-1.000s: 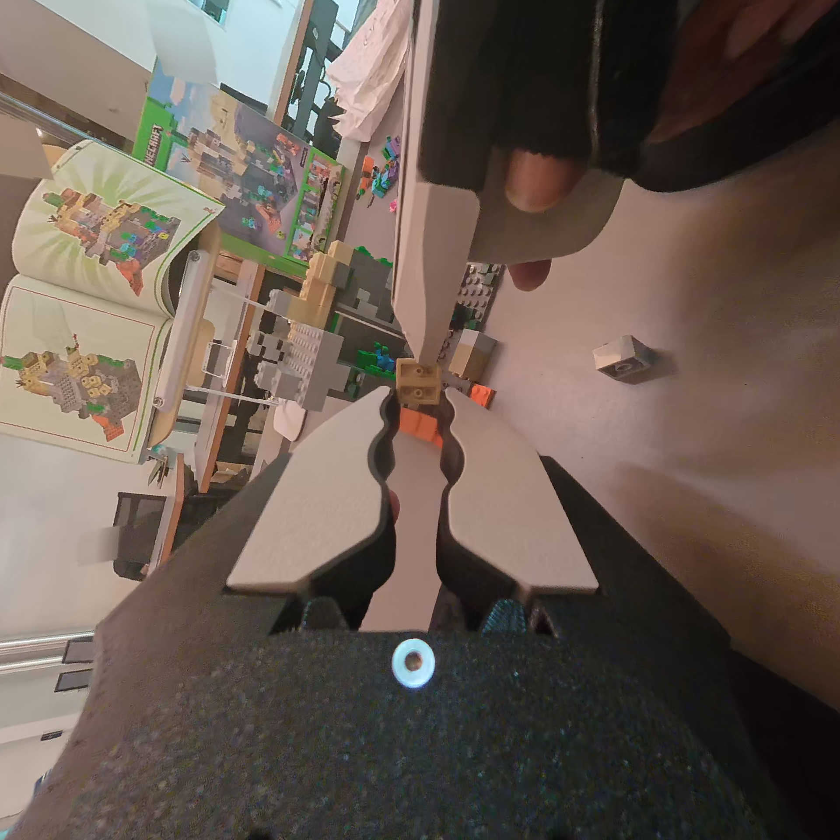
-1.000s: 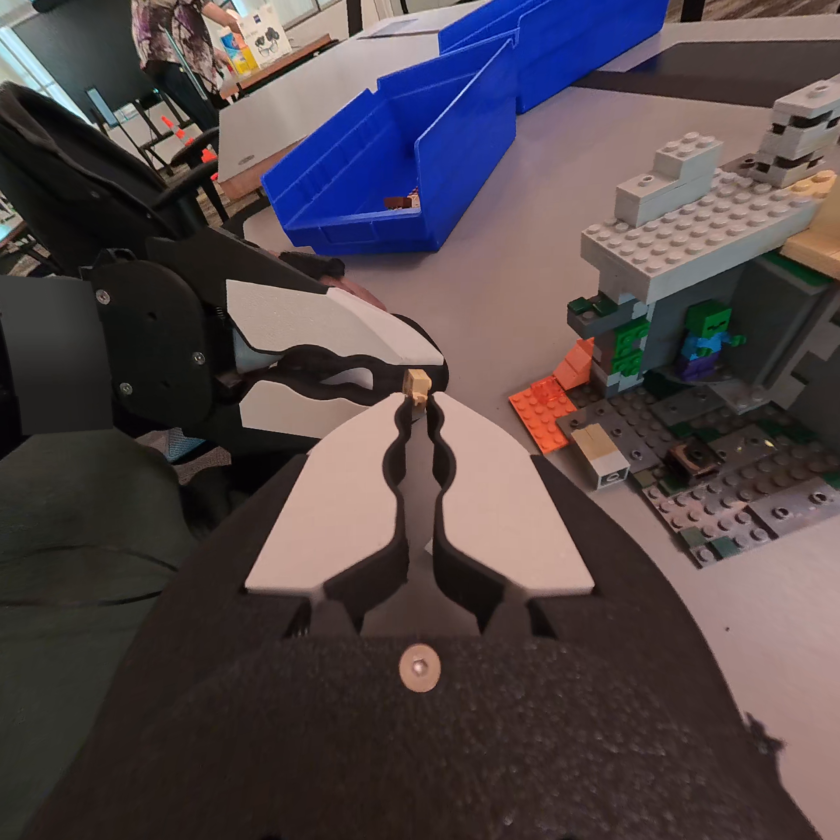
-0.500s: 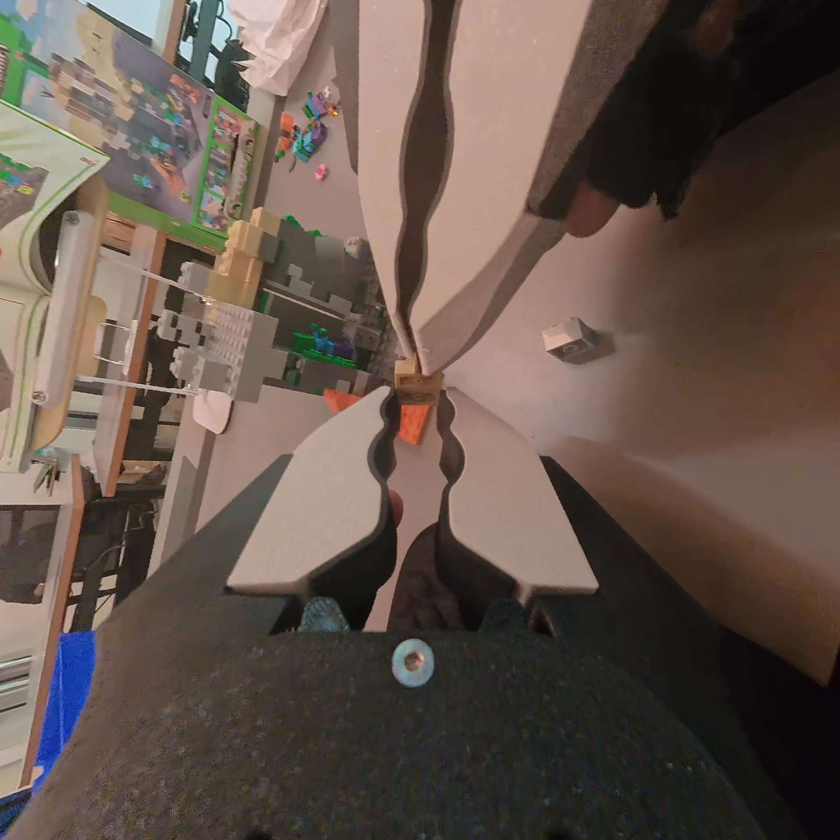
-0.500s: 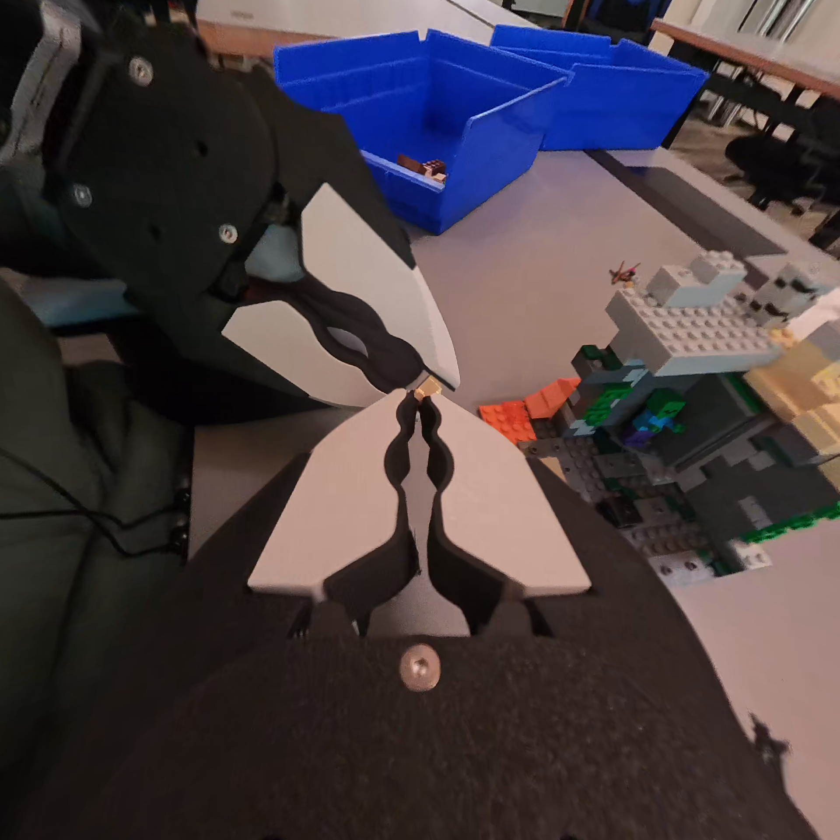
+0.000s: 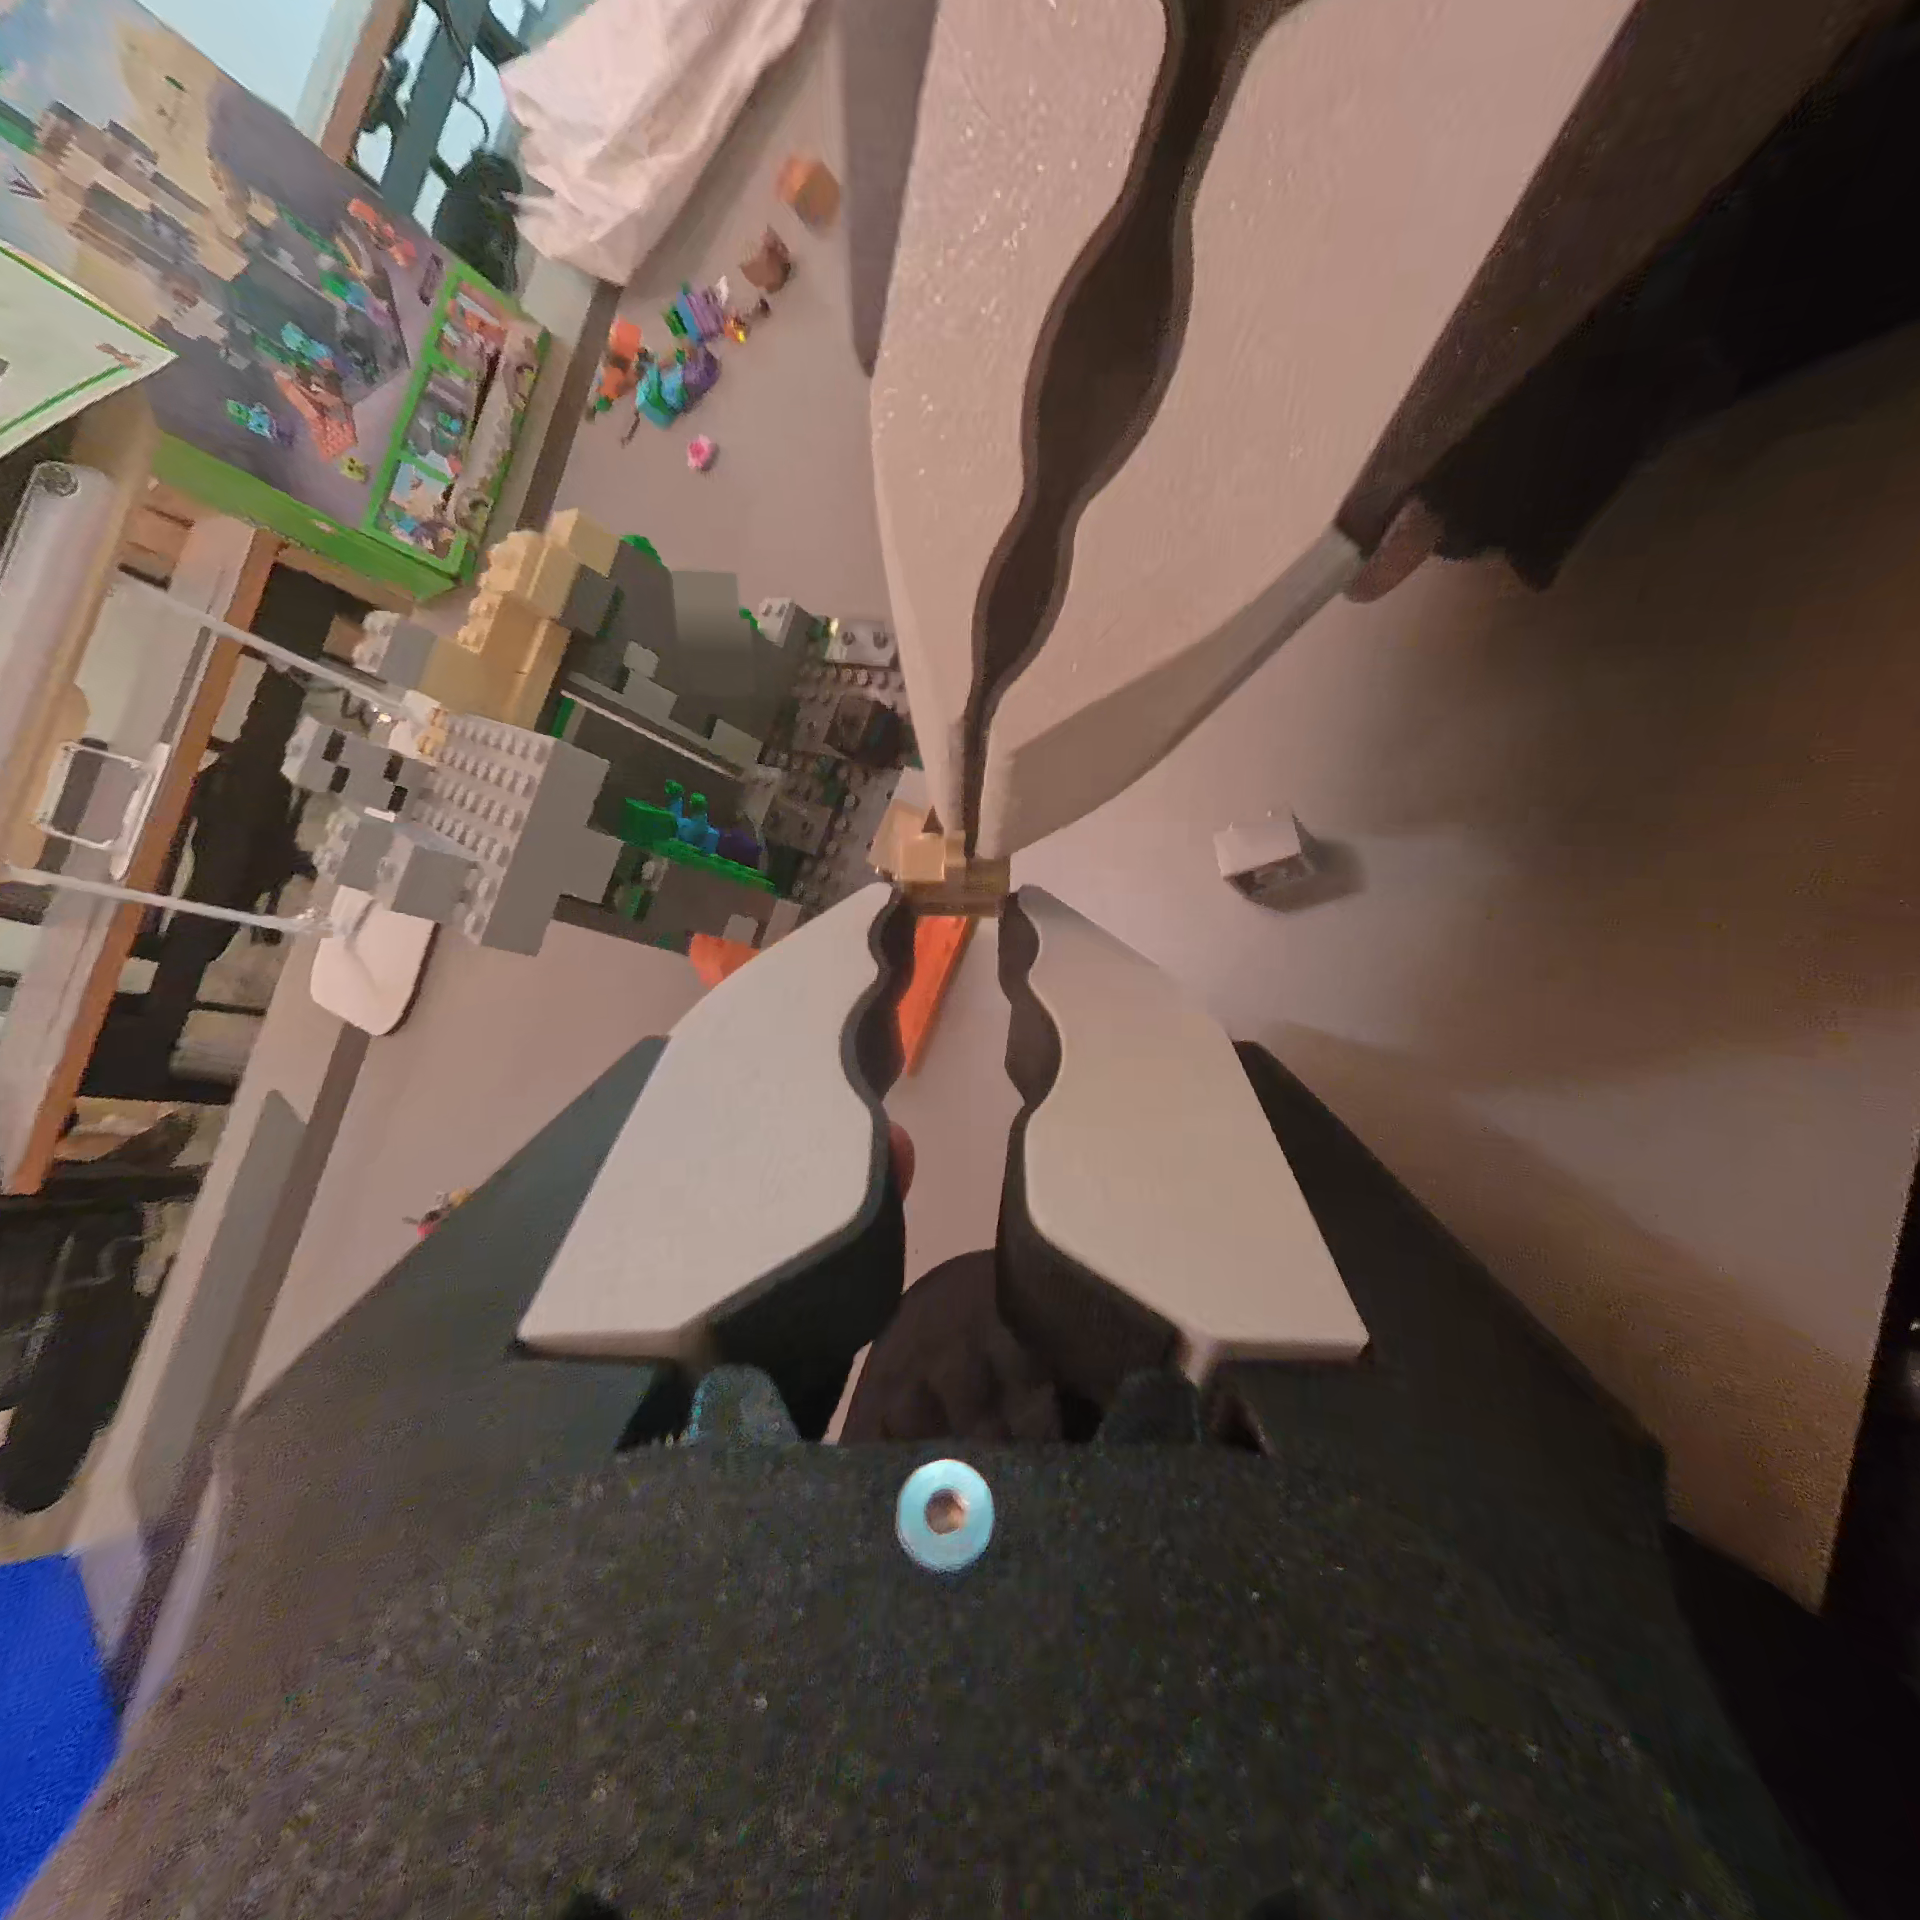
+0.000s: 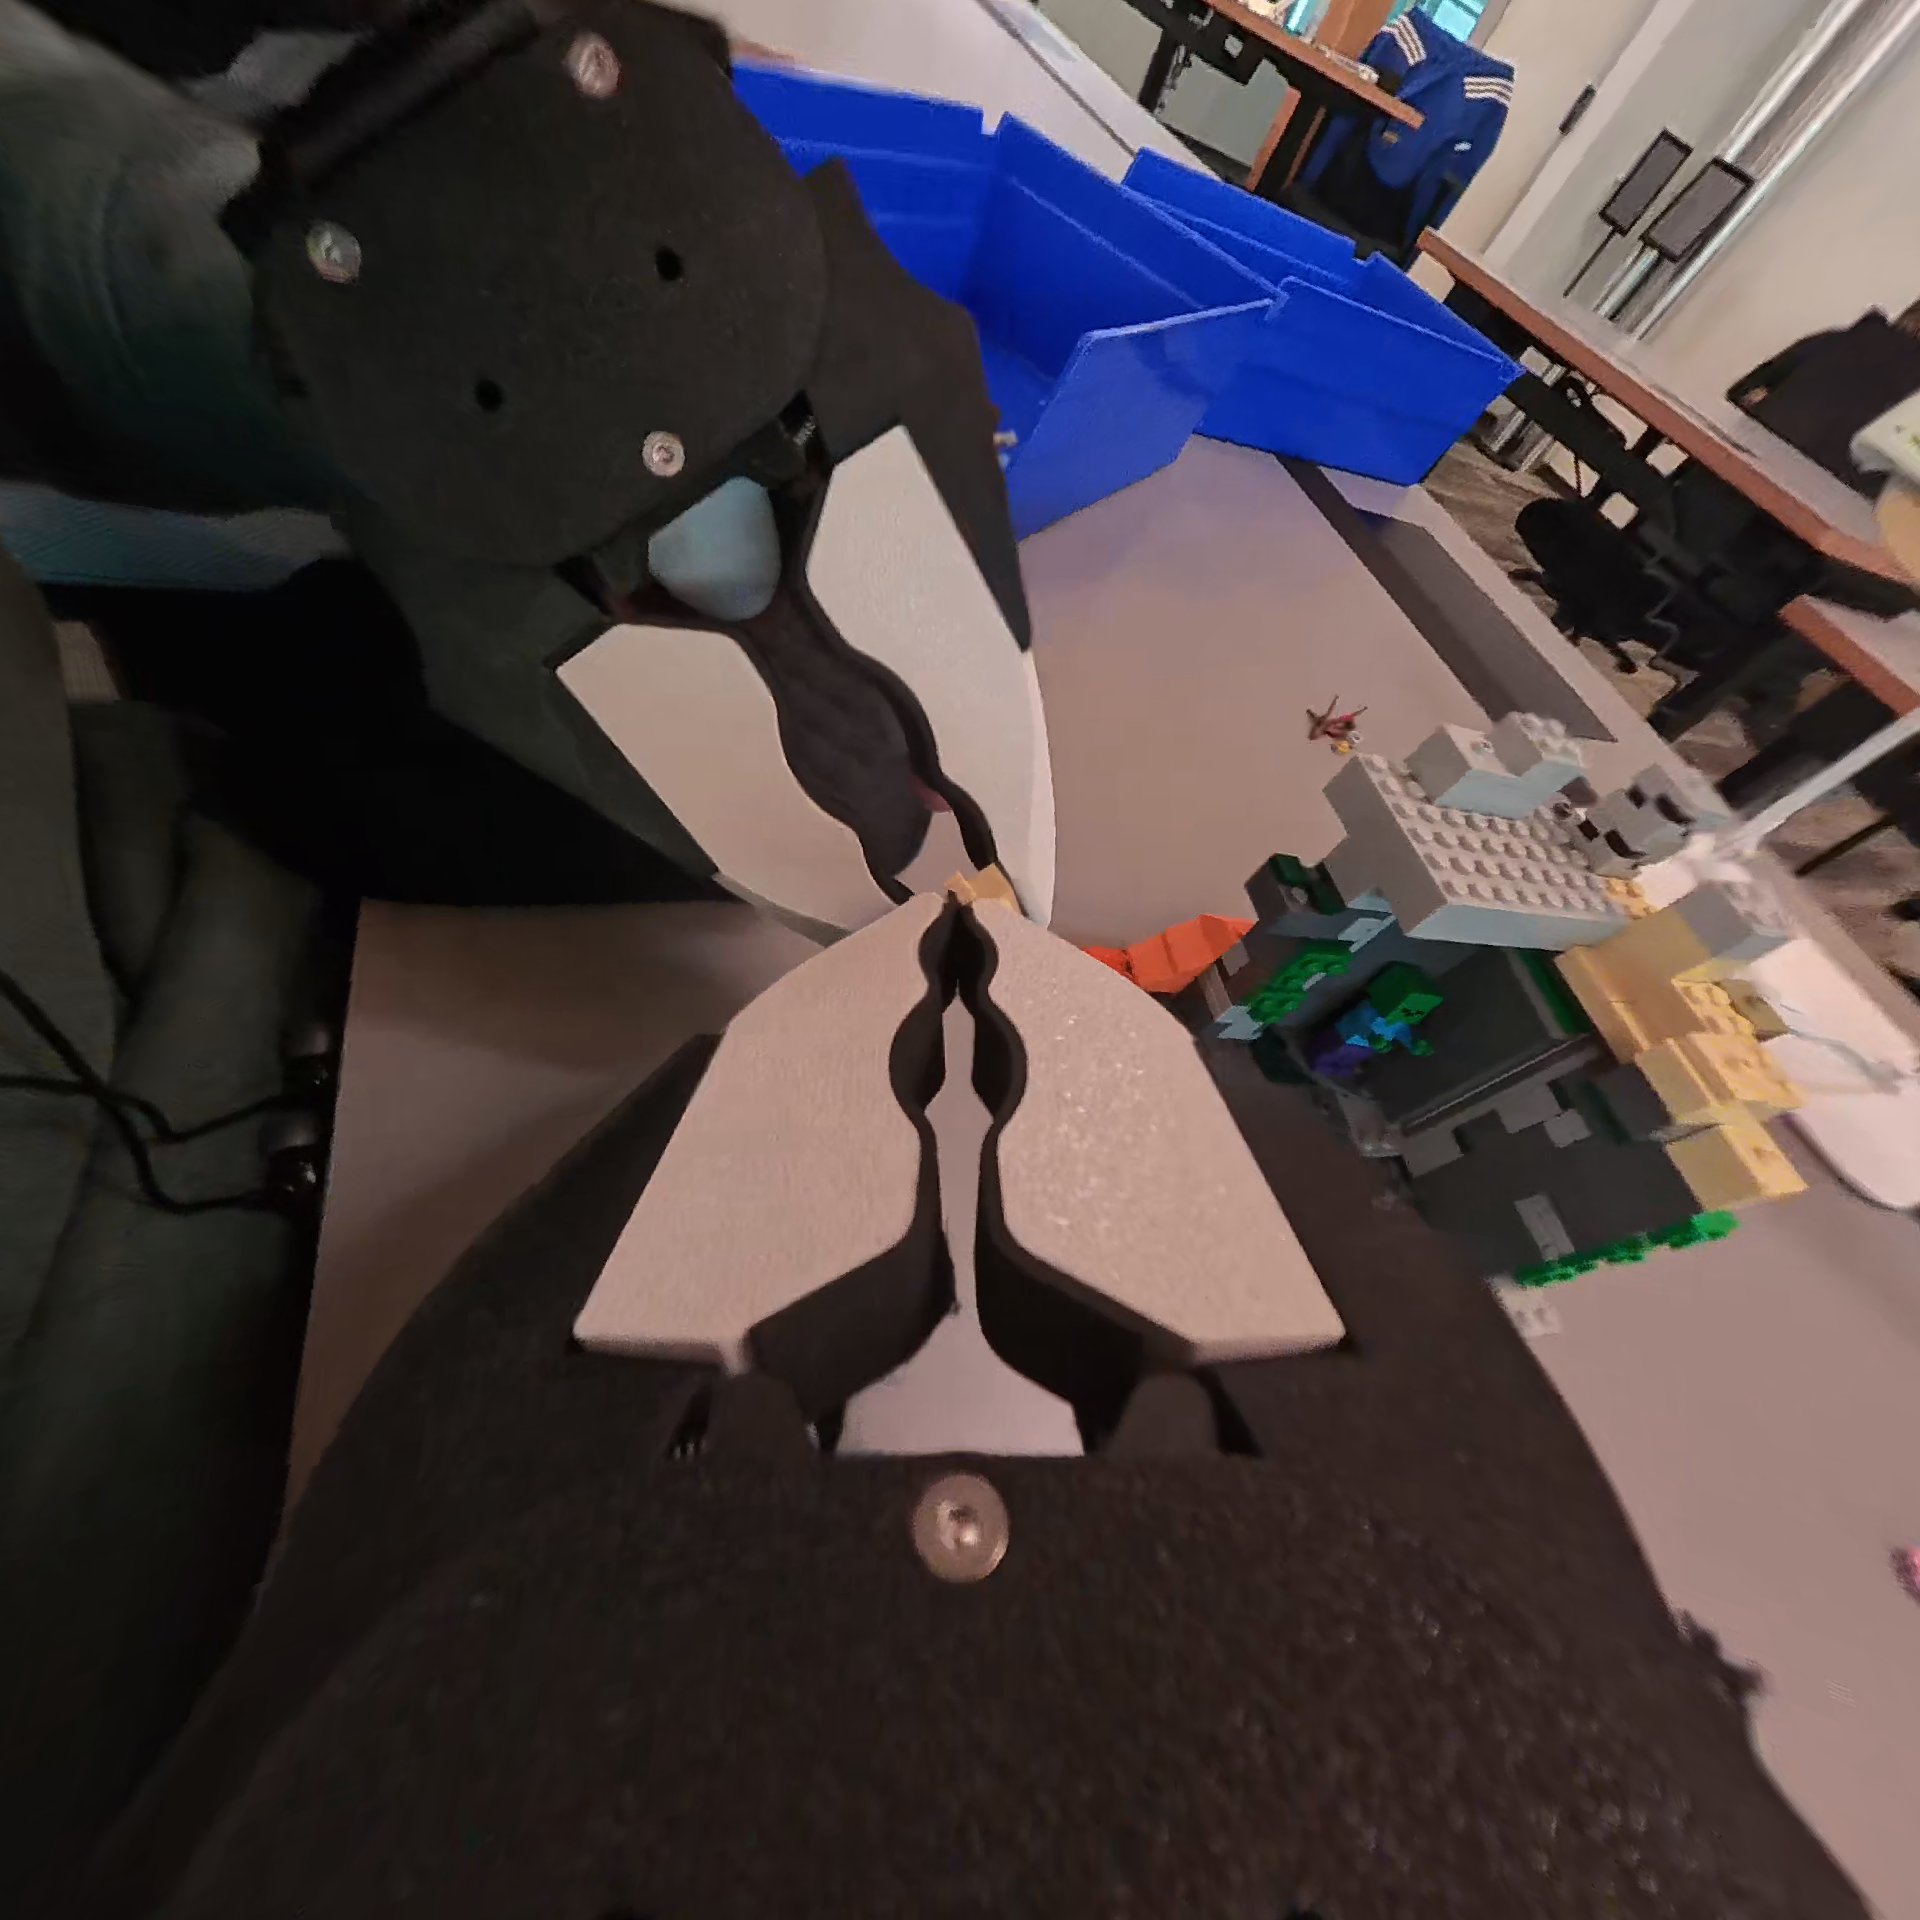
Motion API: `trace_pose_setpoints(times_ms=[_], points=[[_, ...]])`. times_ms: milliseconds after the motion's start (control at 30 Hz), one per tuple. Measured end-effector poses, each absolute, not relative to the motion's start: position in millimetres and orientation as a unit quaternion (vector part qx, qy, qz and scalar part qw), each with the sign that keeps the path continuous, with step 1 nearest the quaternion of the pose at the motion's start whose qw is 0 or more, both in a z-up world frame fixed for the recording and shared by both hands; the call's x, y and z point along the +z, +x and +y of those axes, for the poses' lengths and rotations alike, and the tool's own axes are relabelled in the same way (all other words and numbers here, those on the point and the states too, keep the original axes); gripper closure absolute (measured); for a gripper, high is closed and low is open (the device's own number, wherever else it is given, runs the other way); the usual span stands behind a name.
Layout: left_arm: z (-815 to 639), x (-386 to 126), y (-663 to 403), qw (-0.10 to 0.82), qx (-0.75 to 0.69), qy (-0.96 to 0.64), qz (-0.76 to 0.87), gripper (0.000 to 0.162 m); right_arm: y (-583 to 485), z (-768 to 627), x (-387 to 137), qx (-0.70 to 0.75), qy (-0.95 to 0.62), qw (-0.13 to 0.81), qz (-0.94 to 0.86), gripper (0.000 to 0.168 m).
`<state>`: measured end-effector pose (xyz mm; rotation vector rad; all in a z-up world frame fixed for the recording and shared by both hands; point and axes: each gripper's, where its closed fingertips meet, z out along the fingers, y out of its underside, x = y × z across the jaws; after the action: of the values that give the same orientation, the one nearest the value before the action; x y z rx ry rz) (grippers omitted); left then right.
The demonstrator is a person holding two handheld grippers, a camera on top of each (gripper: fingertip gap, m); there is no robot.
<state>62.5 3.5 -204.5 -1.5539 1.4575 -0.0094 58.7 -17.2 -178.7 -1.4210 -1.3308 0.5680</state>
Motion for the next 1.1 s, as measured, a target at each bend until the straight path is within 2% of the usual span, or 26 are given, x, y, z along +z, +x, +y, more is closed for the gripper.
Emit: trace_pose_setpoints(times_ms=[133,200,300,467,700,800,1100], points=[[-0.4,-191.7,64.0,0.518,-0.078,-0.634,0.569,0.146,64.6,-16.7,-162.1,0.338,-0.615,0.504,-0.503,0.168],[-8.3,-191.1,66.9,0.509,-0.144,-0.645,0.551,0.146,65.1,-19.0,-154.2,0.374,-0.614,0.493,-0.49,0.154],[-22.0,-181.0,71.8,0.478,-0.291,-0.66,0.501,0.146,64.0,-27.5,-150.4,0.345,-0.575,0.509,-0.54,0.145],[-38.9,-162.7,75.1,0.413,-0.443,-0.653,0.455,0.146,62.1,-32.5,-145.5,0.333,-0.548,0.498,-0.584,0.145],[-37.1,-159.6,76.3,0.407,-0.455,-0.661,0.436,0.146,59.1,-35.8,-139.4,0.369,-0.561,0.469,-0.574,0.151],[-36.3,-161.8,76.8,0.403,-0.45,-0.668,0.435,0.146,58.1,-35.5,-140.8,0.371,-0.579,0.46,-0.562,0.148],[-34.6,-164.5,75.1,0.402,-0.444,-0.675,0.431,0.146,55.2,-34.7,-142.6,0.363,-0.6,0.459,-0.546,0.159]])
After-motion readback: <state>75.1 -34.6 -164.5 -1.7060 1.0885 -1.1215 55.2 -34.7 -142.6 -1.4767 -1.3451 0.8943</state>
